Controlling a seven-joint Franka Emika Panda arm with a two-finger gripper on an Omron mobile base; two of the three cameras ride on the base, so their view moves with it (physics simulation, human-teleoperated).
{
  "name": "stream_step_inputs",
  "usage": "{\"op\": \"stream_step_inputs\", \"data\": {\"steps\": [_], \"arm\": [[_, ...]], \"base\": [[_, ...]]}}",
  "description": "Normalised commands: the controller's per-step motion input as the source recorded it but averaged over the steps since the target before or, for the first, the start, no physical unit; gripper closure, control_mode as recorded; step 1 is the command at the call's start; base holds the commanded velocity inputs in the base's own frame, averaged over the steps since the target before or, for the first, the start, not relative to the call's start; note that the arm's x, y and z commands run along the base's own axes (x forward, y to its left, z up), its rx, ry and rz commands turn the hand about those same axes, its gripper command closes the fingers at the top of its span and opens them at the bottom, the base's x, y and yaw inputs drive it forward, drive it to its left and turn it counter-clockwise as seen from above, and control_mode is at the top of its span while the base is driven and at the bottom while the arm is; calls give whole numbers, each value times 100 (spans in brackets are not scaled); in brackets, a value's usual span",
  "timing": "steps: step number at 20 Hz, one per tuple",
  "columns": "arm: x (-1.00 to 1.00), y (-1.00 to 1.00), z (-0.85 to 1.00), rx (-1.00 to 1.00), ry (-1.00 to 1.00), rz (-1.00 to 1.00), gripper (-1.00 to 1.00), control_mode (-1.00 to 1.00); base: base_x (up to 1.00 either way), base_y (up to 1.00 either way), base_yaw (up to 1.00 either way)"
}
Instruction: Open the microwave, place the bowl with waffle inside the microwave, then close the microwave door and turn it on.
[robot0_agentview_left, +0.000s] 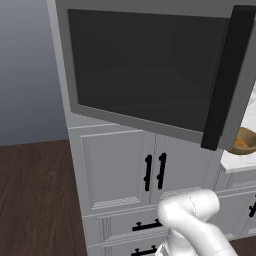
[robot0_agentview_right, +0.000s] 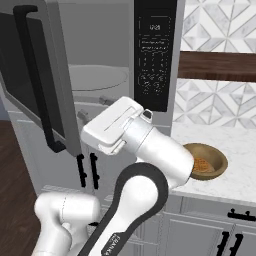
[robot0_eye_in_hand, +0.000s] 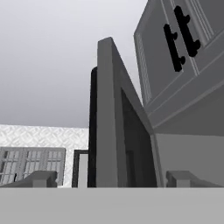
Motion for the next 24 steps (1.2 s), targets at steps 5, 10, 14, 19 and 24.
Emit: {"op": "stream_step_inputs", "data": {"steps": [5,10,14,19,24], "arm": [[31,22,-6,0,0,0,-100,-100],[2,37,-4,0,0,0,-100,-100],[0,56,-2,0,0,0,-100,-100],[-10,49,0,0,0,5,-100,-100],[-59,55,0,0,0,11,-100,-100]], "base": [[0,0,0],[0,0,0],[0,0,0],[0,0,0],[0,0,0]]}}
